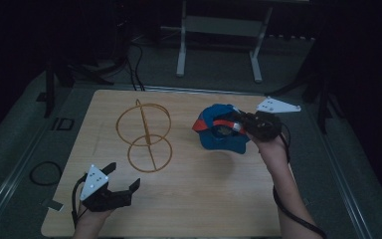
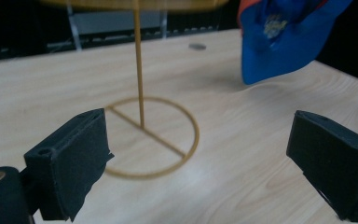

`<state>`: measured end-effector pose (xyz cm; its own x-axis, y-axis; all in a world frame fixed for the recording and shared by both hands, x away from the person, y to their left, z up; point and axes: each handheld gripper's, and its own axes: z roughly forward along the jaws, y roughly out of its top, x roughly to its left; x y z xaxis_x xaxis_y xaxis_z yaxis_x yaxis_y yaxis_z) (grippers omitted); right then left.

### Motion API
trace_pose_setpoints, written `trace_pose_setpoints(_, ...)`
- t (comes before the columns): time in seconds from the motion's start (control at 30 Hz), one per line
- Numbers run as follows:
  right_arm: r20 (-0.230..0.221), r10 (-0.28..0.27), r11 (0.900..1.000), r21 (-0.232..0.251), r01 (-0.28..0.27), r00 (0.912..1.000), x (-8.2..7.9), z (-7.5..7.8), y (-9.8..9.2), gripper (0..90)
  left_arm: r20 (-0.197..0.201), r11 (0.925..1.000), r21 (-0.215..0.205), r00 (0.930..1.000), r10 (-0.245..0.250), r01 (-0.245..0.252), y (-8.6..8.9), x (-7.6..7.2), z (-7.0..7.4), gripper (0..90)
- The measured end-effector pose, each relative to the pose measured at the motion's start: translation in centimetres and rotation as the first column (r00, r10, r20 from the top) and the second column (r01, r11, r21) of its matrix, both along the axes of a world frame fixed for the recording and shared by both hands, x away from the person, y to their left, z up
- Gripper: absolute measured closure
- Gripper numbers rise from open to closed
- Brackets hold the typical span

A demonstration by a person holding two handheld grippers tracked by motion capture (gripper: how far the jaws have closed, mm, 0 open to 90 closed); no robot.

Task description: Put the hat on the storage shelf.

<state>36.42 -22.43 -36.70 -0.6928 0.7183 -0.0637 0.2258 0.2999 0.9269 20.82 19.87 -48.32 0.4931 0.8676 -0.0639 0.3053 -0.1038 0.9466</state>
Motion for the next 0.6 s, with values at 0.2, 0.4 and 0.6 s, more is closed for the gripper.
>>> trace_pose_setpoints(0.2,0.001,0.004,1.0,0.024,-0.004,1.0,-0.5,0.7,-0.5,86.1,0.044,0.9989,0.025,0.9982,-0.04,0.039,-0.7,1.3,3.8,6.0)
trace_pose_setpoints(0.4,0.004,0.025,0.999,0.036,-0.025,0.9997,-1.6,0.9,-0.7,86.2,0.078,0.9957,0.053,0.9937,-0.08,0.076,-2.5,2.7,7.0,6.0)
trace_pose_setpoints(0.6,0.017,0.059,0.998,0.036,-0.059,0.9981,-2.7,1.3,-0.4,86.1,0.108,0.9881,0.101,0.986,-0.127,0.116,-5.1,3.8,9.2,6.0)
